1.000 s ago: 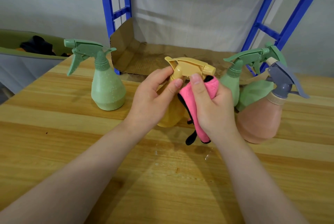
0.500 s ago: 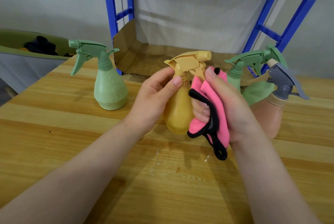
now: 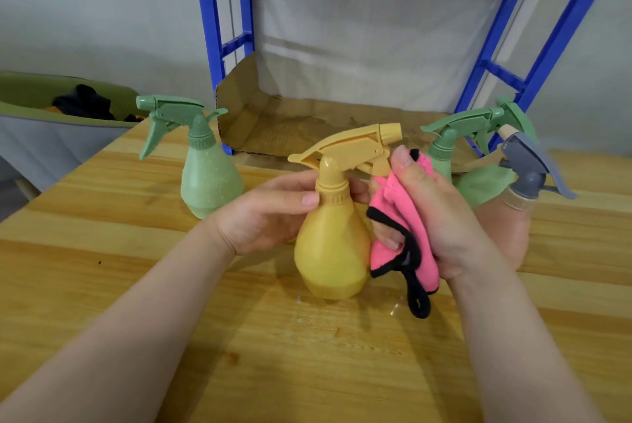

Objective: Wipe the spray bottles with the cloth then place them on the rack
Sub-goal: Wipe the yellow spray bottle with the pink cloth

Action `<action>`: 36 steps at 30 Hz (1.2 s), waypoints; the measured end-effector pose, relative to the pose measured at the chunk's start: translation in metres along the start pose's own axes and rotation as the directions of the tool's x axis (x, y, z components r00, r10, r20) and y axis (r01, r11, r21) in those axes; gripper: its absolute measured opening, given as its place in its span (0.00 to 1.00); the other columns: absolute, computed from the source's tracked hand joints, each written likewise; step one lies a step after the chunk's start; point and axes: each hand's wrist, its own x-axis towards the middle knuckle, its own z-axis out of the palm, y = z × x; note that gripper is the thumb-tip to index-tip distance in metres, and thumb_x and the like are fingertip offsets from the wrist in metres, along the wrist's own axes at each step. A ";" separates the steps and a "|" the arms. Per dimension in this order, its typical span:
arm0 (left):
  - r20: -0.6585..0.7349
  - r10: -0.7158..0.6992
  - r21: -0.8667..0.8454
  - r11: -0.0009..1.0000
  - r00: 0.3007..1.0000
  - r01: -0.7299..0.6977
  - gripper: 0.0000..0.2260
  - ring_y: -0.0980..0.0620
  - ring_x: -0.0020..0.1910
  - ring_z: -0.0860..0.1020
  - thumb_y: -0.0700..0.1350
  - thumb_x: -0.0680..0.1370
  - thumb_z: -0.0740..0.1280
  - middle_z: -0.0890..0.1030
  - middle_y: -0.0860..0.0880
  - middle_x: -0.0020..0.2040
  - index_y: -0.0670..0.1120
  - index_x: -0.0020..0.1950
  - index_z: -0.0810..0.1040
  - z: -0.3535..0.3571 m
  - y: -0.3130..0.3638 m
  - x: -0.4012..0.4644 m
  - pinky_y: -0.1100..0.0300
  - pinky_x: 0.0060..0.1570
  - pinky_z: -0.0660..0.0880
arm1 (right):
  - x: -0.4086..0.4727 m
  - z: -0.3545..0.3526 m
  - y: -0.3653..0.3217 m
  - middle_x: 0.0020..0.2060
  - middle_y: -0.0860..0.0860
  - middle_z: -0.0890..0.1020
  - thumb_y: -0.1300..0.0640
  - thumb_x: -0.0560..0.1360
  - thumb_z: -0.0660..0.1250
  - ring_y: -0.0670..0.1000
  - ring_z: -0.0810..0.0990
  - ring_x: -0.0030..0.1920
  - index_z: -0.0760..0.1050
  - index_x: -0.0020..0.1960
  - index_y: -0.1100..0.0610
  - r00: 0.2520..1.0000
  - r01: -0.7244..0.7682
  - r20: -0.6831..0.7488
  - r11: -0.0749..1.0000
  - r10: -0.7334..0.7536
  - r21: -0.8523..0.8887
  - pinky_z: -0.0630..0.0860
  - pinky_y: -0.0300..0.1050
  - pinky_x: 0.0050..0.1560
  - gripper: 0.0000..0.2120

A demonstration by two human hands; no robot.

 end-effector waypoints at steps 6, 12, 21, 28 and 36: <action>-0.116 0.040 0.091 0.995 0.992 -0.030 0.18 0.54 0.48 0.82 0.56 0.70 0.75 0.84 0.53 0.49 0.50 0.57 0.82 0.002 0.001 0.000 0.61 0.48 0.78 | 0.001 0.003 -0.003 0.23 0.55 0.75 0.31 0.69 0.63 0.54 0.74 0.24 0.77 0.31 0.56 0.988 -0.028 -0.154 0.994 0.011 -0.105 0.73 0.45 0.30 0.28; -0.264 0.201 0.207 0.967 0.944 -0.148 0.19 0.51 0.55 0.81 0.56 0.66 0.78 0.84 0.50 0.53 0.49 0.54 0.85 0.001 -0.001 0.004 0.58 0.52 0.77 | 0.008 0.007 0.004 0.32 0.52 0.78 0.34 0.79 0.54 0.42 0.78 0.31 0.79 0.41 0.56 0.859 -0.058 -0.495 0.935 -0.132 -0.349 0.74 0.41 0.39 0.28; -0.526 0.505 0.670 0.742 0.685 -0.032 0.13 0.56 0.49 0.80 0.48 0.68 0.79 0.82 0.54 0.46 0.53 0.48 0.79 0.018 -0.009 0.015 0.59 0.53 0.76 | 0.014 0.009 0.019 0.30 0.40 0.73 0.41 0.81 0.50 0.39 0.72 0.33 0.69 0.40 0.50 0.724 0.275 -0.497 0.861 -0.478 -0.428 0.70 0.32 0.39 0.18; -0.456 0.690 0.880 0.446 0.562 0.166 0.13 0.60 0.48 0.76 0.52 0.69 0.77 0.77 0.58 0.46 0.53 0.50 0.79 0.021 -0.013 0.019 0.57 0.52 0.75 | 0.016 0.017 0.030 0.37 0.37 0.76 0.45 0.80 0.52 0.38 0.74 0.39 0.72 0.49 0.53 0.662 0.471 -0.332 0.717 -0.672 -0.513 0.70 0.32 0.45 0.15; -0.172 0.770 0.967 0.013 0.614 0.255 0.09 0.54 0.43 0.76 0.47 0.70 0.73 0.78 0.54 0.43 0.46 0.47 0.81 0.028 -0.022 0.020 0.55 0.51 0.65 | 0.020 0.024 0.040 0.47 0.44 0.76 0.35 0.76 0.59 0.37 0.76 0.45 0.67 0.59 0.49 0.794 0.234 -0.315 0.740 -0.520 -0.631 0.69 0.26 0.45 0.21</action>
